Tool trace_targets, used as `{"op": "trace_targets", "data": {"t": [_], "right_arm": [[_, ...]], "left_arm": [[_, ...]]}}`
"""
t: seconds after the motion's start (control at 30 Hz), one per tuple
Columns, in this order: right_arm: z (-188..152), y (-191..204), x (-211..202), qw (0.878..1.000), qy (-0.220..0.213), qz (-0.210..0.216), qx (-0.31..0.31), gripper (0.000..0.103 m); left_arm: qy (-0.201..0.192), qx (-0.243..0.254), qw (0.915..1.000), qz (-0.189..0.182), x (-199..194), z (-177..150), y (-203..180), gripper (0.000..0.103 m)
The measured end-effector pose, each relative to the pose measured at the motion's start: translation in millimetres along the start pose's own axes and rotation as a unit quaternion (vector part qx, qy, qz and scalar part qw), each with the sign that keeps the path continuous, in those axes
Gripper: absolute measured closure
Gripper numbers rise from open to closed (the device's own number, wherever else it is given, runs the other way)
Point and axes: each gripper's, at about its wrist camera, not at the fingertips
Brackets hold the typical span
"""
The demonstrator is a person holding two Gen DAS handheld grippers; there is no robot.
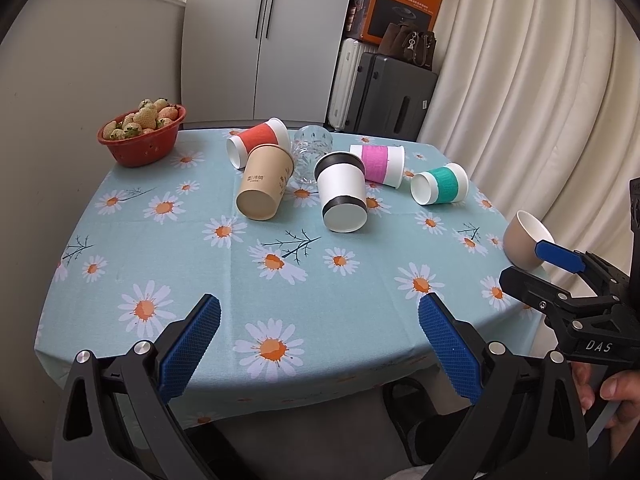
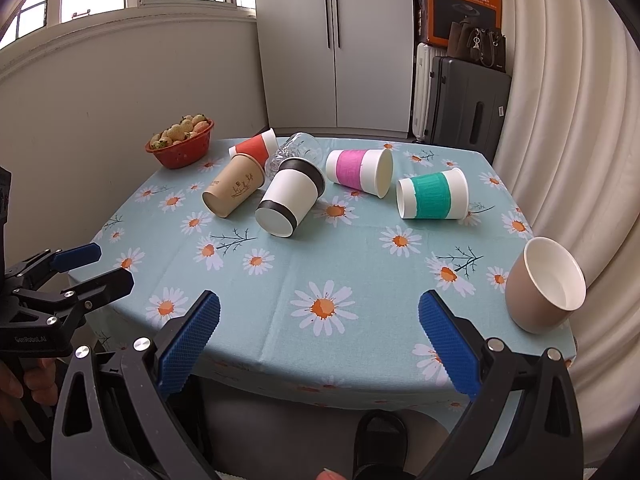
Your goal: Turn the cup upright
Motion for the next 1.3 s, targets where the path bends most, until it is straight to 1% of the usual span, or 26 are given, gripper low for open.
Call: {"op": "trace_targets", "data": {"t": [0.37,0.5,0.6,0.7,0.77,0.83,0.9,0.97,1.0,1.03,1.13,1.2,1.23,1.3], "right_arm": [[0.7,-0.6,2.5,1.0,0.006,-0.001,0.002,0.004],[3.8,0.0,10.6,1.0,0.022,0.003,0.001,0.004],[13.1,3.9,19.7,1.0,0.029,0.009,-0.009,0.004],[33.0,8.7,31.8,0.999,0.034,0.021,-0.013,0.005],[51.2,9.7,44.8,0.998,0.053,0.039,0.002,0.005],[70.8,13.4,61.9,0.995,0.074,0.067,0.021,0.005],[89.8,18.2,85.4,0.991,0.102,0.084,0.035,0.006],[105.3,20.4,115.8,0.982,0.143,0.105,0.059,0.014],[111.6,21.2,132.1,0.977,0.167,0.111,0.071,0.016],[117.5,22.4,147.7,0.972,0.188,0.114,0.08,0.02],[132.3,25.4,186.6,0.964,0.231,0.093,0.088,0.028],[140.3,27.4,206.4,0.958,0.255,0.089,0.098,0.029],[143.7,28.0,214.6,0.955,0.265,0.086,0.103,0.032],[147.9,33.2,226.7,0.952,0.278,0.079,0.099,0.033]], "left_arm": [[-0.001,0.001,1.0,0.0,0.9,-1.4,-1.9,0.006],[-0.002,-0.001,1.0,-0.002,1.8,-1.3,-2.5,0.006],[-0.002,-0.008,1.0,-0.002,3.5,0.1,-0.6,0.006],[-0.005,-0.018,0.9998,0.002,4.5,2.7,5.2,0.006],[-0.009,-0.027,0.9996,0.004,4.5,4.8,10.3,0.006],[-0.011,-0.031,0.9994,0.008,5.9,7.4,15.2,0.006],[-0.01,-0.03,0.9994,0.015,9.8,10.8,18.6,0.006],[-0.009,-0.029,0.9993,0.02,13.0,14.0,22.1,0.006],[-0.008,-0.029,0.9993,0.021,14.5,15.2,23.5,0.006],[-0.006,-0.03,0.9993,0.021,15.4,15.9,25.3,0.006],[-0.002,-0.038,0.9992,0.016,17.2,15.6,29.2,0.006],[-0.002,-0.039,0.9992,0.013,17.1,15.0,29.6,0.006],[-0.001,-0.039,0.9992,0.011,17.4,15.2,30.0,0.006],[0.001,-0.039,0.9992,0.008,18.7,15.8,30.9,0.006]]}}
Point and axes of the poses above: each gripper's, at about its wrist camera, not at the fingertips, and x roughly the way its jaws point, y to its left, z to its top, and after that the axes turned 9 degrees about -z, right-handed
